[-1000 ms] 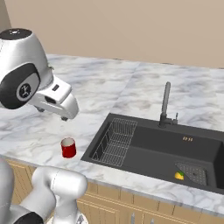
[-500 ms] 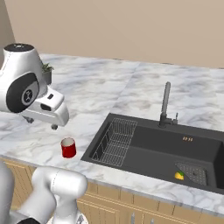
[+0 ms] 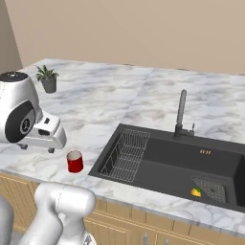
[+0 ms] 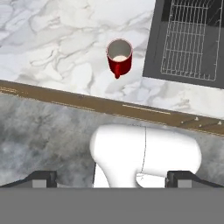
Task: Clear the mugs and bowl far away from the sink.
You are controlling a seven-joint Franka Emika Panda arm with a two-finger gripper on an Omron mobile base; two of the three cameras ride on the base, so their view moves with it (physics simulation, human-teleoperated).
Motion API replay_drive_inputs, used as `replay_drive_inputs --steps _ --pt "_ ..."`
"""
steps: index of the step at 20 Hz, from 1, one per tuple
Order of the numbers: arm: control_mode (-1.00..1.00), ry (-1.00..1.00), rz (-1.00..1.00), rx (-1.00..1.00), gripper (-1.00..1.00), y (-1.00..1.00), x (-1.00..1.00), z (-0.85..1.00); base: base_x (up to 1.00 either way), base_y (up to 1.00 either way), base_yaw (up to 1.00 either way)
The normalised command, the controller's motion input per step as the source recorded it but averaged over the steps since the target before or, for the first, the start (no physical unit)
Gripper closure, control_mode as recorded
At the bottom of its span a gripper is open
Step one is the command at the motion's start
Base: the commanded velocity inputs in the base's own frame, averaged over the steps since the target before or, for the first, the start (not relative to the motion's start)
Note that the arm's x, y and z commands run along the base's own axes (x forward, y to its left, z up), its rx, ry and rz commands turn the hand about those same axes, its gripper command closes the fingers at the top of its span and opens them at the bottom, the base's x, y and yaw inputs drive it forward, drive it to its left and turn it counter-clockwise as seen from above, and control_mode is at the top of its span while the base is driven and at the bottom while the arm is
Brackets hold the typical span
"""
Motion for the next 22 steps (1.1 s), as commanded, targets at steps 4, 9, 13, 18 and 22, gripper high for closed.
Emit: replay_drive_inputs --steps 4,9,13,18,22 --pt "-1.0 0.08 0.17 -0.01 -1.0 0.04 0.04 -0.3 0.0 0.0 0.0" --pt "-1.0 0.09 0.11 0.0 -1.0 0.01 0.18 -0.42 0.0 0.0 0.0" --pt "-1.0 0.03 0.07 0.0 -1.0 0.01 0.3 -0.5 0.0 0.0 0.0" --pt "-1.0 0.0 0.0 -0.11 -1.0 0.17 0.49 -0.24 0.0 0.0 0.0" --pt "-1.0 0.0 -0.01 -0.07 -1.0 0.11 0.54 -0.23 0.0 0.0 0.0"
